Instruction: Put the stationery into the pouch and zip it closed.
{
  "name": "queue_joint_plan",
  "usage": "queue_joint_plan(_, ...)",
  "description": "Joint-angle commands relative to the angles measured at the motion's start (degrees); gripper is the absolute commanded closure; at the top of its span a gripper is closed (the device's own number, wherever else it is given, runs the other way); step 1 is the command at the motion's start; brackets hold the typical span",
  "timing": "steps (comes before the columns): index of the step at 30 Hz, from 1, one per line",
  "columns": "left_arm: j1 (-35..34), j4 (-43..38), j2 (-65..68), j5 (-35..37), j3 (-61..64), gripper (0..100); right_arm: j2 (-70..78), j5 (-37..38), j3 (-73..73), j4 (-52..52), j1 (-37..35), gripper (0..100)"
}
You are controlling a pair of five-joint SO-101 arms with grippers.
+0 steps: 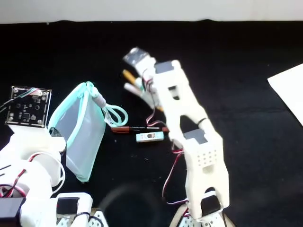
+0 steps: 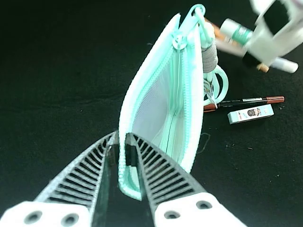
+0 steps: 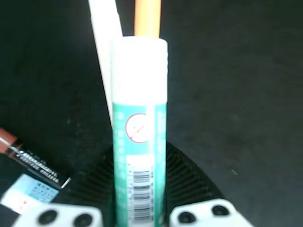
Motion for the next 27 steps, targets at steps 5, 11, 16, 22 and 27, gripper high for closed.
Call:
queue_joint_plan(5,-0.40,0.79,0.92,0.79,3.56,99,-0.84,-10.02,-23.60,12.53,0.31,99.1)
queue_joint_plan(11,-0.31,0.79,0.92,0.70,3.56,99,-0.66,-18.29,-48.92,24.22,-4.70,99.1)
queue_joint_plan(16,-0.31,0.79,0.92,0.70,3.65,99,-0.75,-23.74,-62.46,24.22,-7.96,99.2)
queue_joint_plan(22,-0.31,0.79,0.92,0.70,3.65,99,-1.63,-28.84,-63.78,24.22,-11.82,99.2)
queue_joint_plan(27,-0.31,0.79,0.92,0.70,3.65,99,-6.99,-29.54,-63.69,24.22,-14.29,99.2)
